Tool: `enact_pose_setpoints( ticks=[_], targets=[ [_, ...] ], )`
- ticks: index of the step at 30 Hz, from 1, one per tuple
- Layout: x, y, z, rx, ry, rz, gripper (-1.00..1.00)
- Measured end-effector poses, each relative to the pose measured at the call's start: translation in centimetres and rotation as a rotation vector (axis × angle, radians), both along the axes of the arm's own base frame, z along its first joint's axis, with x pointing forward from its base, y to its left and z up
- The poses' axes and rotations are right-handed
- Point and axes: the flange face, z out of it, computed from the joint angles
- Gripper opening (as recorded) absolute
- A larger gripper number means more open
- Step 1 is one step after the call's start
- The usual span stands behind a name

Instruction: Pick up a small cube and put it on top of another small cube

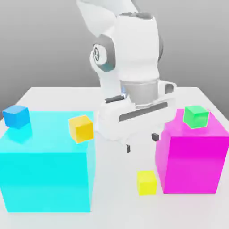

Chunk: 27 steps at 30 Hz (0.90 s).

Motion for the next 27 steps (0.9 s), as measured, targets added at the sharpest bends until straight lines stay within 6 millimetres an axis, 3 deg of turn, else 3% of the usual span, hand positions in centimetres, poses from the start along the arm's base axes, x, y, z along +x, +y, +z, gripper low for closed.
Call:
enact_pose_setpoints(
  ticks=[12,14,27],
  targets=[
    [-4.0,3.8,-7.7,-0.082,0.061,0.758,0.00],
    [-4.6,3.5,-9.4,-0.093,0.071,0.839,0.00],
    [-4.9,3.2,-16.9,-0.105,0.080,0.879,0.00]
  ],
)
